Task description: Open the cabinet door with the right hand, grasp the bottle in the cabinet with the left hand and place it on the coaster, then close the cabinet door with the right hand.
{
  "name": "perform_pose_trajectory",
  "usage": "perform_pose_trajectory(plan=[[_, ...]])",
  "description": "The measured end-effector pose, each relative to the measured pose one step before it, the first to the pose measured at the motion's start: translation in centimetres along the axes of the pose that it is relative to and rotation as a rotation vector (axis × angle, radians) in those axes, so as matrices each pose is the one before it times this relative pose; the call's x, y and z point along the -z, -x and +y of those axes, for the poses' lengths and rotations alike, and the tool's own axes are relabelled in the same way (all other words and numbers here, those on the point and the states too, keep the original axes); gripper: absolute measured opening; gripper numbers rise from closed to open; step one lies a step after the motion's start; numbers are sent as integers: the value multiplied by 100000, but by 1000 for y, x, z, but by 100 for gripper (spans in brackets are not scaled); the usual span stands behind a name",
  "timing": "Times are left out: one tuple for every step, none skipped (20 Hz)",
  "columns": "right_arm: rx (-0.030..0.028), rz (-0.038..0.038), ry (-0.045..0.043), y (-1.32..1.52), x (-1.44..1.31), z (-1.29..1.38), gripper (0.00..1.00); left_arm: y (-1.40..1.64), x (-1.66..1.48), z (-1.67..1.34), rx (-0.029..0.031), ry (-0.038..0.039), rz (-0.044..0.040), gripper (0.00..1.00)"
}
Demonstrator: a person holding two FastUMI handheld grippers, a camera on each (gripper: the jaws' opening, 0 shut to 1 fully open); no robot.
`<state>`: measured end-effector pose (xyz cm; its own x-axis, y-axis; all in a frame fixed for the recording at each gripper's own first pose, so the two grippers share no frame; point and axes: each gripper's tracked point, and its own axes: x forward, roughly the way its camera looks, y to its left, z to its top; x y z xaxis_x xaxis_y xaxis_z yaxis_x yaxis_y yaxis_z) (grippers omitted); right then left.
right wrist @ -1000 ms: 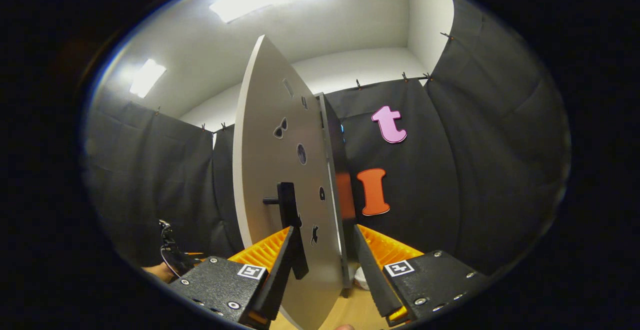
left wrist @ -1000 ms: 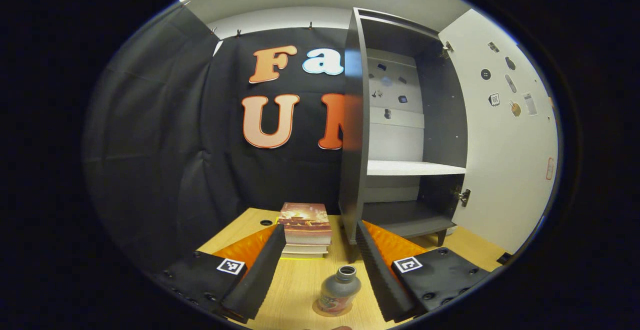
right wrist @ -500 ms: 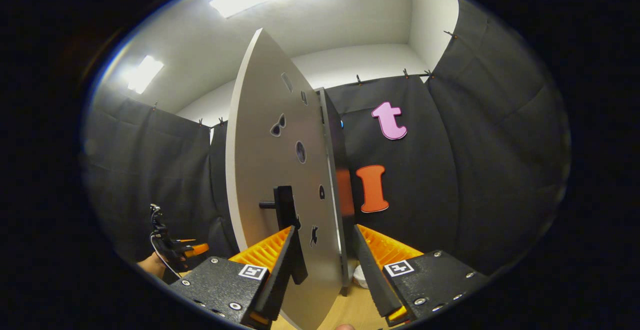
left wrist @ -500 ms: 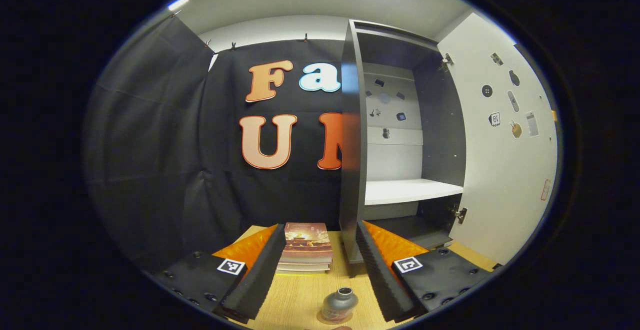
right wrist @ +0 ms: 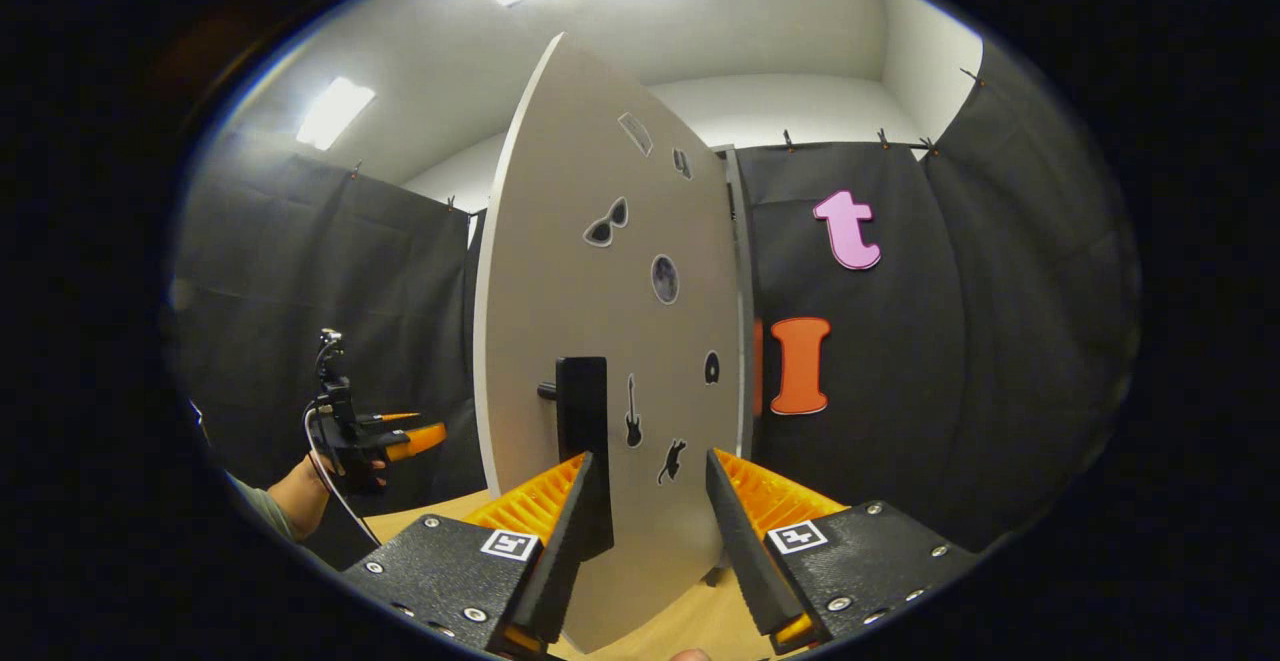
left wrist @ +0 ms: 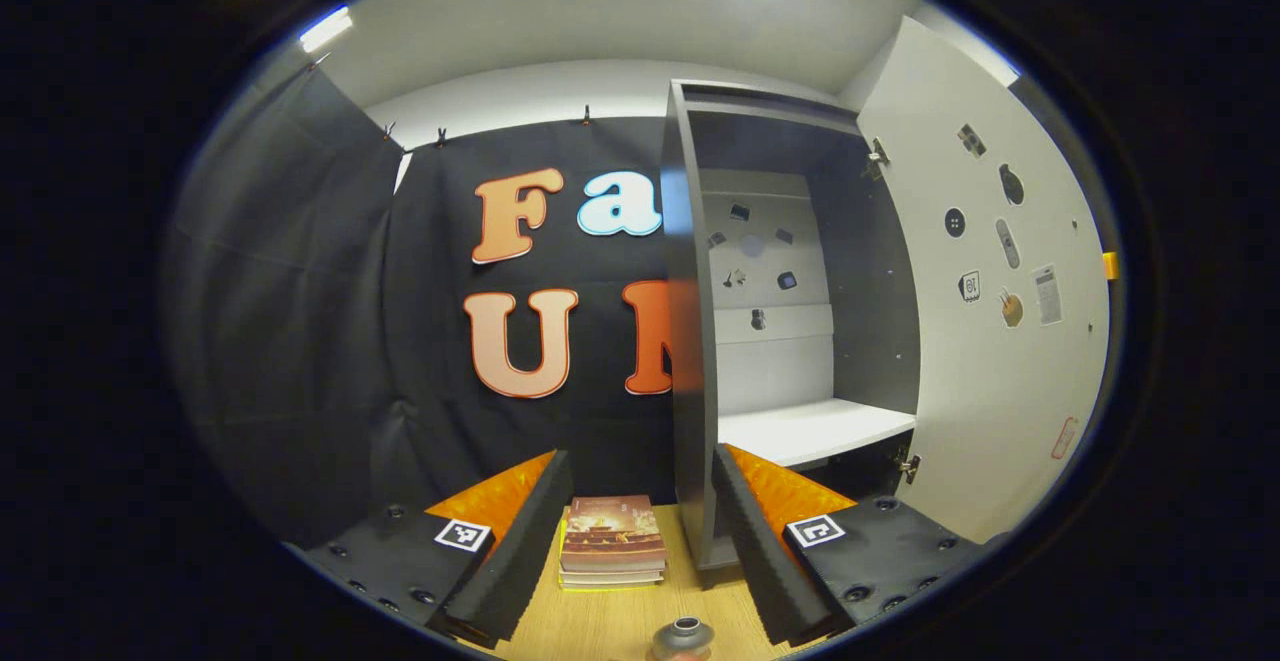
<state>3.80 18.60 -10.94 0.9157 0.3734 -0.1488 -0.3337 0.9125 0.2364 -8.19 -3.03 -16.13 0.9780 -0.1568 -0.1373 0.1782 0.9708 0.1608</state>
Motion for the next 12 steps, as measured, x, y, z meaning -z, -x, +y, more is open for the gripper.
perform_pose_trajectory(plan=[[-1841, 27, -436, -648, -12, 1003, 69, 148, -608, -376, 195, -1183, -1093, 93], [-2274, 570, -528, -830, 119, 1035, 69, 47, -413, -245, 353, -1220, -938, 92], [-2118, 266, -627, -864, 128, 1017, 69, -285, -243, -146, 694, -855, -742, 91], [-2101, 524, -323, -1258, 98, 817, 69, -75, -173, -115, 403, -243, -413, 91], [-2879, 369, -19, -1041, 281, 681, 69, 93, 14, -184, 846, 104, -169, 92], [-3108, 1479, -596, -849, 698, 780, 69, 1, -32, -24, 329, 104, -146, 93], [-2349, 908, -1665, -833, 269, 773, 69, -129, 287, 254, -89, -141, 145, 94], [-1758, 336, -1263, -1150, 286, 631, 69, 19, 5, 278, -62, -154, -141, 93], [-1473, 392, -951, -901, 152, 272, 69, 92, 17, 233, -163, -346, 182, 93], [-1104, 304, -985, -645, -53, 91, 69, 88, 70, 281, -397, -409, 2, 94], [-582, 409, -395, -897, 32, 96, 69, 179, -5, 169, -181, -604, 174, 94], [-51, 401, -76, -977, 60, -94, 69, -10, 103, 312, -463, -309, -99, 94]])
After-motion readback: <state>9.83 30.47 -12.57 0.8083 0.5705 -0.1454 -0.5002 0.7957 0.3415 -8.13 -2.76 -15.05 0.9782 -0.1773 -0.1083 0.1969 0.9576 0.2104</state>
